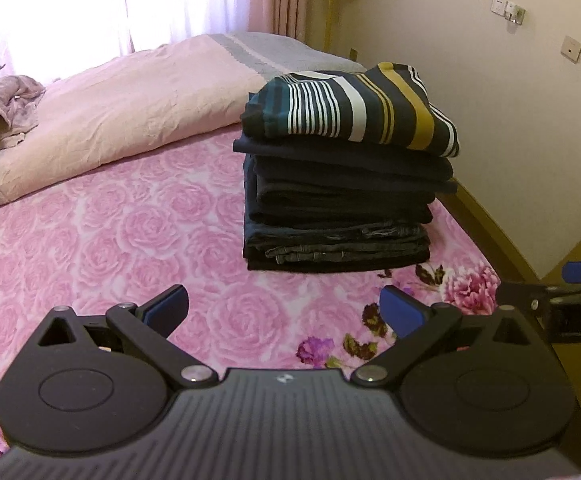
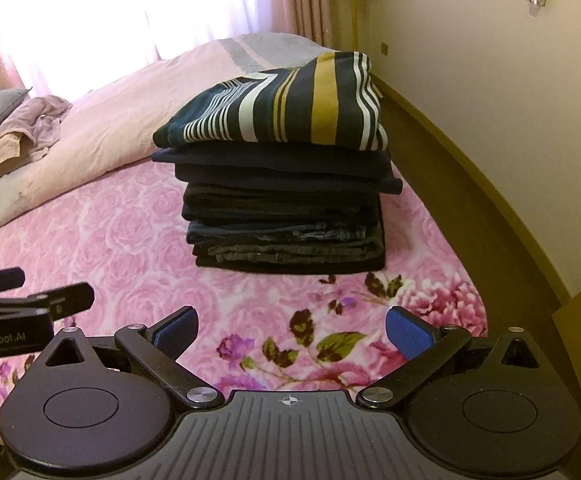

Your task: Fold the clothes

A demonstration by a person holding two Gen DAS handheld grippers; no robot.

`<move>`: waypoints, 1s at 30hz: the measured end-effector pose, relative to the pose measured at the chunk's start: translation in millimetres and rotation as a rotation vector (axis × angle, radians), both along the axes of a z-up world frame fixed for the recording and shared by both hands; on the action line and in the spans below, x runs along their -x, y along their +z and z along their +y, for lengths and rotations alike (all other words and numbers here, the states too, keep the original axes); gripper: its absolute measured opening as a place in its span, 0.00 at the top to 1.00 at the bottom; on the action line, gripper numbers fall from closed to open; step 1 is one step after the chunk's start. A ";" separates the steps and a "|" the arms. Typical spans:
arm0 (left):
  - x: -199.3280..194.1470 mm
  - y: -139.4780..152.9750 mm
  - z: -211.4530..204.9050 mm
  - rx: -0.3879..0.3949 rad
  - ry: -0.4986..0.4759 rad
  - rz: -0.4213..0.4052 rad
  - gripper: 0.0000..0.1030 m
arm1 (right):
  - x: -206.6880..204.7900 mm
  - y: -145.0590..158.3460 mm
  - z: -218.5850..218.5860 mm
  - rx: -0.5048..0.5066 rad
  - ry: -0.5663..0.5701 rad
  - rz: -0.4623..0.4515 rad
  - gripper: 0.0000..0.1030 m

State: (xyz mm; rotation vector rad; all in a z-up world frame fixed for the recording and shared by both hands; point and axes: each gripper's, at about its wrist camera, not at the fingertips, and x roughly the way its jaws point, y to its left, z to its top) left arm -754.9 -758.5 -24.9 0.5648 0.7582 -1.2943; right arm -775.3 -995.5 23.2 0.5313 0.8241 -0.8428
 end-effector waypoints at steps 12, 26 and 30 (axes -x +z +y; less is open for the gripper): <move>11.6 -2.8 -6.4 -0.013 -0.006 -0.006 0.02 | 13.6 3.6 -7.6 -0.006 -0.017 -0.015 0.01; 8.8 -4.5 -9.1 -0.017 -0.004 -0.015 0.02 | 6.7 3.2 -11.7 -0.009 -0.005 -0.015 0.01; 9.1 -4.6 -9.1 -0.017 -0.004 -0.016 0.02 | 6.8 3.2 -12.4 -0.009 -0.008 -0.012 0.01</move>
